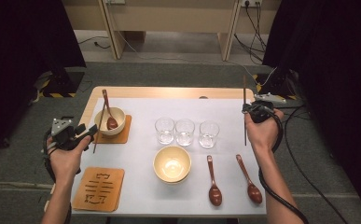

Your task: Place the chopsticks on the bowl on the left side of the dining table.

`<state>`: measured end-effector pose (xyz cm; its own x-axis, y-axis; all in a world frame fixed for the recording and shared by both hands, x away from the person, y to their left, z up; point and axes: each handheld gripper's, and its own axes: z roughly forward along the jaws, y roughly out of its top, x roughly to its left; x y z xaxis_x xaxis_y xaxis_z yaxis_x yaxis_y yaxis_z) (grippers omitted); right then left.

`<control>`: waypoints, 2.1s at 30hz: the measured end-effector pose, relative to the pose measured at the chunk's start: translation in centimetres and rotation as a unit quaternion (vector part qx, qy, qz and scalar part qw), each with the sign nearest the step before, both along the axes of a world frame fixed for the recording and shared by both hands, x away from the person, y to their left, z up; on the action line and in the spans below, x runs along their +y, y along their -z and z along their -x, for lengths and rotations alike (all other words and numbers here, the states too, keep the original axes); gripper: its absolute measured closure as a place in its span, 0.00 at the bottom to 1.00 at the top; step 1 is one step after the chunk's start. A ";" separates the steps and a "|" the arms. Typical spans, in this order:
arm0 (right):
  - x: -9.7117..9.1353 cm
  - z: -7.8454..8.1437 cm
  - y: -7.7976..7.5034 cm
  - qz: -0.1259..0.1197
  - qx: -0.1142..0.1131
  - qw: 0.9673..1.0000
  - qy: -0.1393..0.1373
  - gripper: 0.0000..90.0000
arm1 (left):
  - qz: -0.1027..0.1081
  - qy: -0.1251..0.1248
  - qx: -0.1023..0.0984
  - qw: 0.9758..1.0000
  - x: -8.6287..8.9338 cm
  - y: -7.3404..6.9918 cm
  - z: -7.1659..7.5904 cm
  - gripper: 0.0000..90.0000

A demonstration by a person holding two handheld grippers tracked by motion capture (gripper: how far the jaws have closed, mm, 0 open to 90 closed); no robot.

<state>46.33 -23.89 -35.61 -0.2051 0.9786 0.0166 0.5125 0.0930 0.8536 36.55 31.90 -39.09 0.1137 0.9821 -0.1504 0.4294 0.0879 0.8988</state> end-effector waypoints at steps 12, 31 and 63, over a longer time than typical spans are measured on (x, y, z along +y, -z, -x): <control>0.8 -0.8 -0.4 0.001 -0.032 0.999 0.002 0.95 | 0.001 0.001 -0.001 1.000 0.1 0.0 0.0 0.53; 1.8 -1.8 -0.8 -0.003 -0.067 0.998 0.000 0.95 | -0.002 0.002 -0.003 1.000 0.1 0.0 0.0 0.52; 4.4 -3.7 -1.0 -0.004 -0.095 0.995 -0.013 0.95 | -0.002 0.004 -0.005 1.000 0.1 0.0 0.0 0.52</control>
<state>49.99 -19.47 -34.63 -0.2316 0.9727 -0.0164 0.3394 0.0966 0.9357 36.59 31.98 -39.07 0.1234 0.9817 -0.1453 0.4214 0.0808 0.9033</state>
